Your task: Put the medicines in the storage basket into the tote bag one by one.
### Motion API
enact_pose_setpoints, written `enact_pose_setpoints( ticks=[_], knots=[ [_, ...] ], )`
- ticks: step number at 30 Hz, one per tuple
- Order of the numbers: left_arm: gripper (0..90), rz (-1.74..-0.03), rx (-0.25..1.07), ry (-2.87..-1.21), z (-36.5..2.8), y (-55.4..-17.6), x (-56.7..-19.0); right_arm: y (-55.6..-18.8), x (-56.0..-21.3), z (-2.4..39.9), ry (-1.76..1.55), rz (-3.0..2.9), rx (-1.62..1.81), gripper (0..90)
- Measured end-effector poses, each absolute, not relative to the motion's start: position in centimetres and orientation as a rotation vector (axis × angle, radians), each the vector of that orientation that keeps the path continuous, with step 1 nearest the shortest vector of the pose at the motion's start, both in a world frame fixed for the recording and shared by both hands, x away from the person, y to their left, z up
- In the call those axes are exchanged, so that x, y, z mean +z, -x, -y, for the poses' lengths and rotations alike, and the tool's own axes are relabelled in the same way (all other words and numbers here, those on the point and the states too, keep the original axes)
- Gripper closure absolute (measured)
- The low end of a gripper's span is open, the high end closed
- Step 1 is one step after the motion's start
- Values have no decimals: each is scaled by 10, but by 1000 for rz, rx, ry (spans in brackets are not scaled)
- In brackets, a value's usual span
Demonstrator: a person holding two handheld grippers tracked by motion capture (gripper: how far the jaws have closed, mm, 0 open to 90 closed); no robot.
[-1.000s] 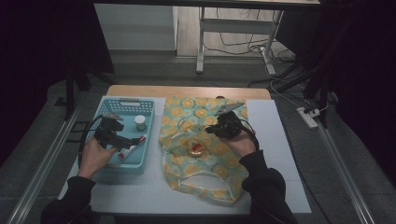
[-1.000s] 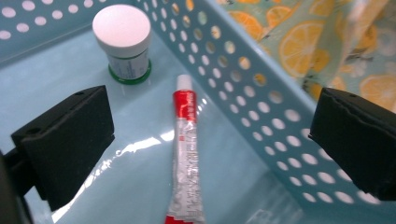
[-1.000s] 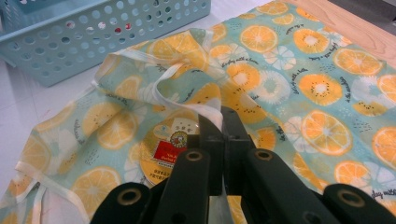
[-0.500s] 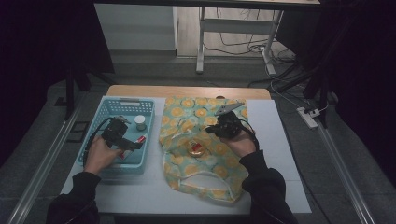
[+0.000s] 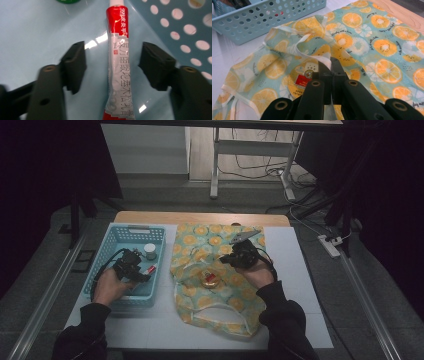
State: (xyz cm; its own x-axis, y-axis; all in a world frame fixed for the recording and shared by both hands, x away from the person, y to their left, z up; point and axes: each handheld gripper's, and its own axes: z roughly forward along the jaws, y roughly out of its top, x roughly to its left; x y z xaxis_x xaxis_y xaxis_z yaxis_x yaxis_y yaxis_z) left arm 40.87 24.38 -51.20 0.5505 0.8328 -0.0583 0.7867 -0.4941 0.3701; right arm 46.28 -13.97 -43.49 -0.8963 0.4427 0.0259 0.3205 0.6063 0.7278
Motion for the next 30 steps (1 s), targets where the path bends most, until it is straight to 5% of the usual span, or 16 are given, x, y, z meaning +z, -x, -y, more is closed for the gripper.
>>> enact_pose_setpoints(
  ticks=[9, 30],
  knots=[
    [703, -1316, 141, -2456, -242, -410, -513, -463, -435, 140, -640, -2673, 1163, 899],
    [735, -1362, 200, -2313, -250, -407, -500, -463, -435, 140, -644, -2669, 1166, 899]
  ],
)
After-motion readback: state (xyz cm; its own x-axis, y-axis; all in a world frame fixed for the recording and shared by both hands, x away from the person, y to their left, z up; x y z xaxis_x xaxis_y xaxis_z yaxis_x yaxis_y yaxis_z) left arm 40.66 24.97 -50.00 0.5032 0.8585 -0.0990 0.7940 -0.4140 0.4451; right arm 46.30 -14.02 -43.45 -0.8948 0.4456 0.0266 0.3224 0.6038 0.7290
